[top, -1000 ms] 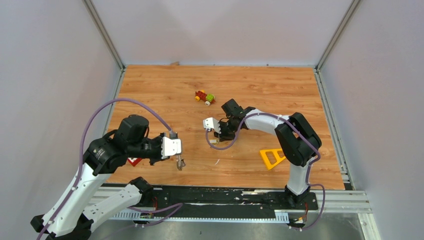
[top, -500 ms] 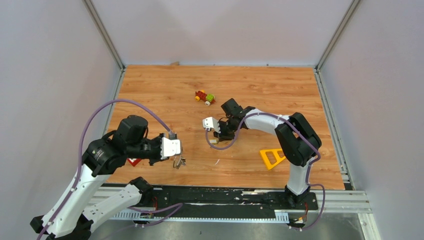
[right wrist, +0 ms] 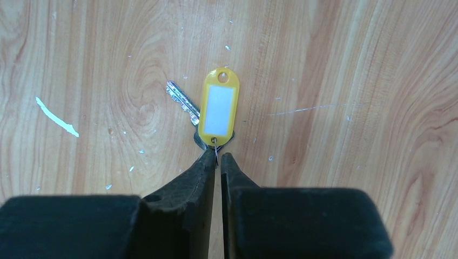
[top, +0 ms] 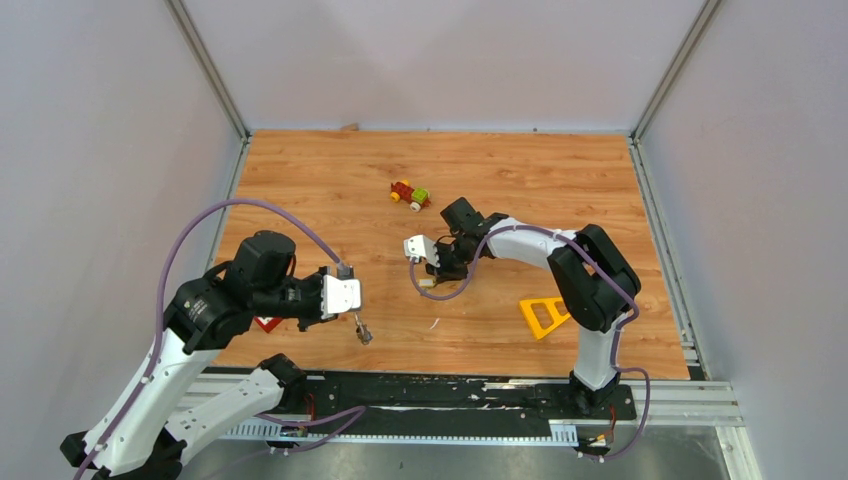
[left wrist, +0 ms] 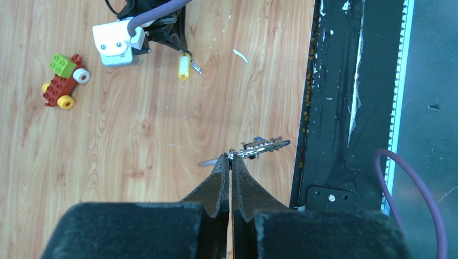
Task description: Put the keys on the keyring
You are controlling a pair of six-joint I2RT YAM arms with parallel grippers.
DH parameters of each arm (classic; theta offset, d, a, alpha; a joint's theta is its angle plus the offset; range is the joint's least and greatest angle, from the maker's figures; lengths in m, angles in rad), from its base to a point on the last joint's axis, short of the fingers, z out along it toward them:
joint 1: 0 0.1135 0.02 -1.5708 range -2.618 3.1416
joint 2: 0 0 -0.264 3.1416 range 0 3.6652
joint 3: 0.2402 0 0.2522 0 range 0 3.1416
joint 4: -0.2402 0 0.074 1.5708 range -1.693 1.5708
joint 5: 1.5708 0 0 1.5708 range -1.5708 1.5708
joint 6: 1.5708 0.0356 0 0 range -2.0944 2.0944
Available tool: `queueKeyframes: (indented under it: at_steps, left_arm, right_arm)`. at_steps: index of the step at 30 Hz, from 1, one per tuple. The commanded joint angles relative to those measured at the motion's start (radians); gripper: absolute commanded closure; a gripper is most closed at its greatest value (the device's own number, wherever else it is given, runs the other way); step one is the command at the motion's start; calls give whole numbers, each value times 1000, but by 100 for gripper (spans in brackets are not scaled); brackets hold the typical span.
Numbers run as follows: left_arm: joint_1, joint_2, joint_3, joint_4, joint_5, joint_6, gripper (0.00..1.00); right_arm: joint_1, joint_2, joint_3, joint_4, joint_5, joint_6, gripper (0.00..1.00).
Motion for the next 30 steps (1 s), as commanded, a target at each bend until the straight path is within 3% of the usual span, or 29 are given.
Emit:
queueKeyframes:
  at_steps: [1,14,23,30]
  left_arm:
    - [4,-8,25,17,12,6,100]
    - [3,-5,-16,79,-3,-29,100]
    - [3,49,-81,258,51,-115,100]
    - [4,138,-80,445,122,-279,100]
  right_arm:
    - [8,9,32,8,-26,-18,90]
    - [-1,-69,18,-2,-46,-9,100]
    - [-17,-296,-36,4,-71,33,100]
    - [-15,-510,-51,-78,-74,6,100]
